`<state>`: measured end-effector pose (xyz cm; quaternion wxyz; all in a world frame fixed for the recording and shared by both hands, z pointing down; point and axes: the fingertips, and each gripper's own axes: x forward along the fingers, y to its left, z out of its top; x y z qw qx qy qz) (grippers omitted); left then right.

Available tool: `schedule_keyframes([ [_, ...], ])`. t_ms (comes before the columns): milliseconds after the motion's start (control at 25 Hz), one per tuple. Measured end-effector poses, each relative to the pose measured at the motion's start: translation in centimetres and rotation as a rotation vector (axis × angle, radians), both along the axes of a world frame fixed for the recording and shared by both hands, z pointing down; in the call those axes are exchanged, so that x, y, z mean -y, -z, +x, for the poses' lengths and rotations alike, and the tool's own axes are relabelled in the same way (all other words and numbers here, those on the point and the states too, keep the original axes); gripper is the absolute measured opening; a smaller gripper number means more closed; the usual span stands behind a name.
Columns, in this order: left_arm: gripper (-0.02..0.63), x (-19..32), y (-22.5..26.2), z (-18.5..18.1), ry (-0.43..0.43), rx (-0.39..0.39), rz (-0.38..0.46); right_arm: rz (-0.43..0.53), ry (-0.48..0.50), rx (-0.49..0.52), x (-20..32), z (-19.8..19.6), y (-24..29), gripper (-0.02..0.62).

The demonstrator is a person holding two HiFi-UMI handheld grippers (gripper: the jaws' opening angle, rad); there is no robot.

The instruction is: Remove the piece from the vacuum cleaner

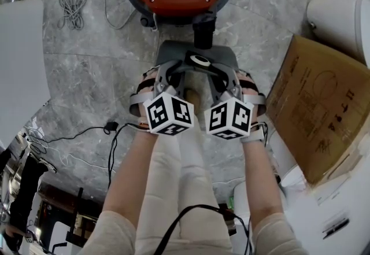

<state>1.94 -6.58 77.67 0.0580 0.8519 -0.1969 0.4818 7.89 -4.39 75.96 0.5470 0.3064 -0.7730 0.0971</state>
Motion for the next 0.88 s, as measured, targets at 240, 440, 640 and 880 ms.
schedule_keyframes([
  [240,0.034,-0.5,1.9,0.1,0.008,-0.013,0.006,0.013,-0.011,0.027,-0.4,0.1,1.9,0.038],
  [440,0.034,-1.1,4.0,-0.2,0.018,-0.031,0.001,0.013,0.008,0.039,-1.0,-0.3,4.0,0.038],
  [640,0.034,-1.2,6.1,-0.4,0.004,-0.063,-0.025,-0.028,-0.019,0.091,-1.4,-0.7,6.4,0.038],
  [880,0.034,-2.2,9.4,-0.7,-0.041,-0.084,-0.070,-0.031,-0.005,0.121,-2.1,-1.1,9.9,0.038],
])
